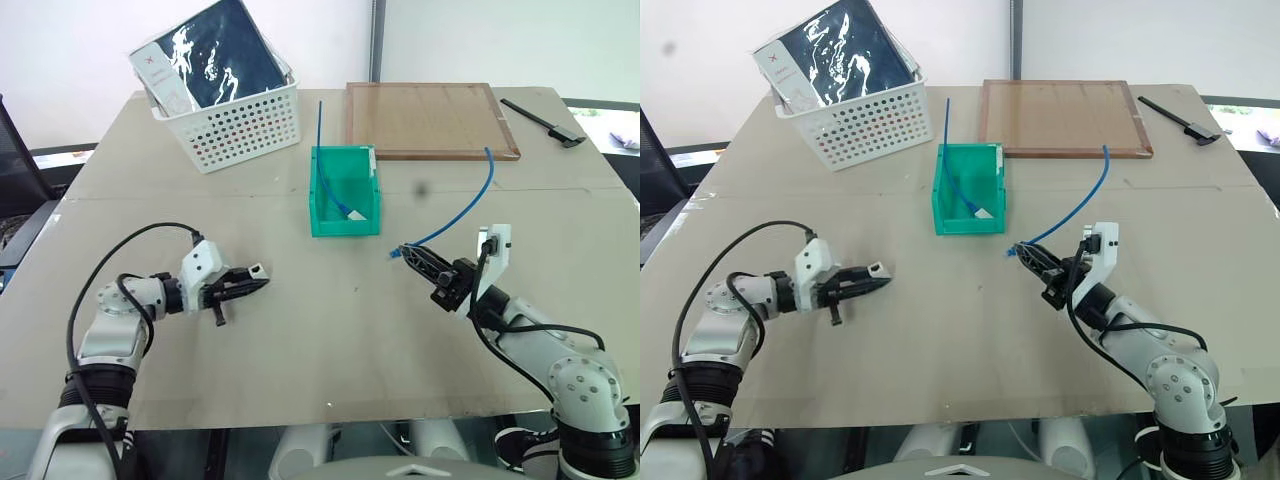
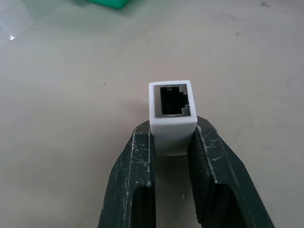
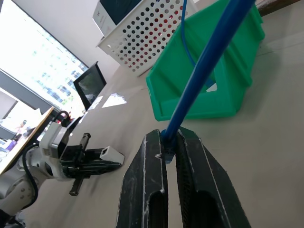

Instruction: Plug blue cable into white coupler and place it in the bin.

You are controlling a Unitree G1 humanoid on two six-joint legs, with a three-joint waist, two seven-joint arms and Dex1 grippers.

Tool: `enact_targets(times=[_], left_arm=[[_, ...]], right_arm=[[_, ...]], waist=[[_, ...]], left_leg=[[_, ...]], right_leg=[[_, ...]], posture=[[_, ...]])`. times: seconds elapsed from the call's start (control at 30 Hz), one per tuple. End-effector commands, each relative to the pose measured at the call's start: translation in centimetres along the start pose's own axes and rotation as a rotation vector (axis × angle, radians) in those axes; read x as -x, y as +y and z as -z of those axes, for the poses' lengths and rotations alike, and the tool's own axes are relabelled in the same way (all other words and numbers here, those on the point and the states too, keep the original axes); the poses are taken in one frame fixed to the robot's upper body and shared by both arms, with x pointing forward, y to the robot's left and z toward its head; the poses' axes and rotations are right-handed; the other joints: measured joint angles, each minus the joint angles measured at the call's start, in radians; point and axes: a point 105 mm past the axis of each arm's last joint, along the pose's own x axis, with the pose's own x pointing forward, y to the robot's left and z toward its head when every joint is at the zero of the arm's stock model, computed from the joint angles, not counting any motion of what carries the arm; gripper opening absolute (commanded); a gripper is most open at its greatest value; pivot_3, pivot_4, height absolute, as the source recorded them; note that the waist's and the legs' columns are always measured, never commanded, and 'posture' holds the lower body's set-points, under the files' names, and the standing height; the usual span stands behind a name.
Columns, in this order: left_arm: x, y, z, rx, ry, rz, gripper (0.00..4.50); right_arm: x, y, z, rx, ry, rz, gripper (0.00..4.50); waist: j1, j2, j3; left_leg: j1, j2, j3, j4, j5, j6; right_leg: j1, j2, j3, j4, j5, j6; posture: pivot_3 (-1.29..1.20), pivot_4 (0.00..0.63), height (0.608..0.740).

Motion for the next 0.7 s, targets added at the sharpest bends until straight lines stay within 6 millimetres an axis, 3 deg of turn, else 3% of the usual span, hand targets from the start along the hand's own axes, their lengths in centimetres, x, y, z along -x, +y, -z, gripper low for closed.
enact_targets(times=[0.03,0.2,0.33,0.53,0.7], left_arm=[[-2.1,-1.4,-3.0,-0.045,-0.065,0.072,0.35],[-5.7,-3.8,-5.9,-0.027,-0.084,0.165,0.35],[-7.9,-5.6,-6.8,-0.055,-0.064,0.266,0.35],[-10.5,-5.9,-6.6,-0.092,-0.025,0.322,0.35],[-11.1,-6.3,-4.4,-0.121,0.017,0.360,0.35]], right_arm=[[0.6,1.0,-1.3,0.119,-0.027,-0.040,0.00],[1.0,0.9,-1.0,0.295,0.070,-0.073,0.00],[1.0,1.3,-1.0,0.372,0.124,-0.137,0.00],[-0.2,1.1,-1.2,0.538,0.239,-0.234,0.00],[-2.1,1.1,-1.7,0.618,0.278,-0.297,0.00]], waist=[[0.002,0.000,0.000],[0.002,0.000,0.000],[-0.003,0.000,0.000],[-0.002,-0.001,0.000],[-0.001,-0.001,0.000]], left_leg=[[0.000,0.000,0.000,0.000,0.000,0.000],[0.000,0.000,0.000,0.001,0.000,0.000],[0.000,0.000,0.000,0.001,0.000,0.000],[0.000,0.000,0.000,0.002,0.000,0.000],[0.000,0.000,0.001,0.002,0.000,0.000]], right_leg=[[0.000,0.000,0.000,0.000,0.000,0.000],[0.001,0.000,0.000,0.000,0.000,0.000],[0.001,0.001,0.000,0.000,0.000,0.000],[0.001,0.001,0.000,0.000,0.000,0.000],[0.001,0.001,0.000,0.000,0.000,0.000]], posture=[[0.00,0.150,0.740],[0.00,0.150,0.740],[0.00,0.150,0.740],[0.00,0.150,0.740],[0.00,0.150,0.740]])
